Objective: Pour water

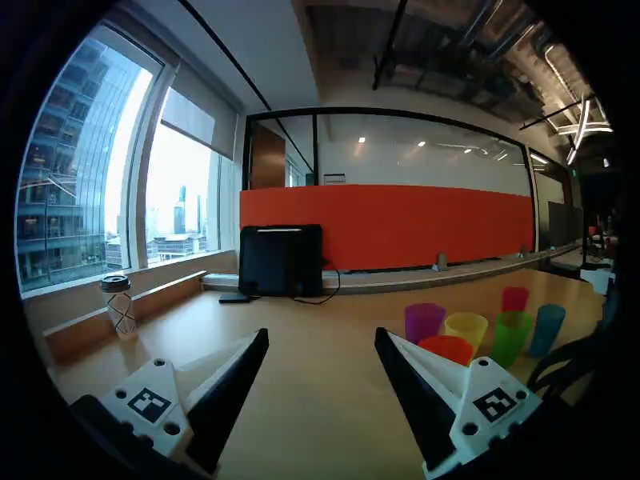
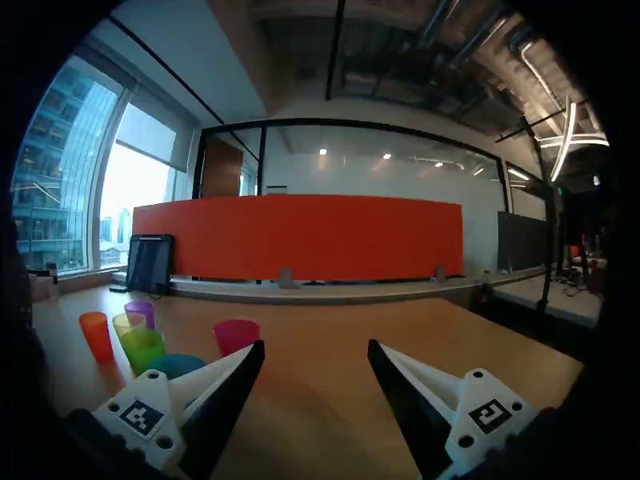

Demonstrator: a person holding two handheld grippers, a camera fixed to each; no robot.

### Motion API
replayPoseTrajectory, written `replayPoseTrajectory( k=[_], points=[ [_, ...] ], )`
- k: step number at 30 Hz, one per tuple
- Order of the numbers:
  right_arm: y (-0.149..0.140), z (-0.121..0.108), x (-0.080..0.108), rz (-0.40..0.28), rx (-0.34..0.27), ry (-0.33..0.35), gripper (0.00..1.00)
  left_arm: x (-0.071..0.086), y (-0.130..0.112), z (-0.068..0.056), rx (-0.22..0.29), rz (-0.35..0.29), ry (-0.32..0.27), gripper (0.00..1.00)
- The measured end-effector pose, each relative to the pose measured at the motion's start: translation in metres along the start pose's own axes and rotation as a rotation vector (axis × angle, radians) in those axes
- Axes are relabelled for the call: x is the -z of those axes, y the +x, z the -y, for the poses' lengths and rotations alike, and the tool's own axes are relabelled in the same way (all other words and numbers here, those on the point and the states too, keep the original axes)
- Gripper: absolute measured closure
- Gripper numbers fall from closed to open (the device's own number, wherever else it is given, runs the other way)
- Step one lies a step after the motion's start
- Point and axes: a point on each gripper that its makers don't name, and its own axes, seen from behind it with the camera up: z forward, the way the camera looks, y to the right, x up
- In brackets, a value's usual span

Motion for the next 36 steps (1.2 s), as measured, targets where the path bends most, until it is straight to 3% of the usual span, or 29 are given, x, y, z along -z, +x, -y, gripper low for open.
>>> replayPoseTrajectory(
  k=[9,18,36],
  points=[
    [0.041,0.002,-0.002,0.001,0.013,0.035,0.00,-0.006,0.024,0.003,0.007,0.040,-0.001,0.01],
    [0.093,0.005,-0.012,0.013,0.021,0.081,0.00,-0.021,0.068,-0.002,0.017,0.044,-0.028,0.01],
    [0.168,0.013,-0.037,0.035,0.027,0.144,0.00,-0.051,0.157,-0.021,-0.011,0.020,-0.092,0.01]
  ],
)
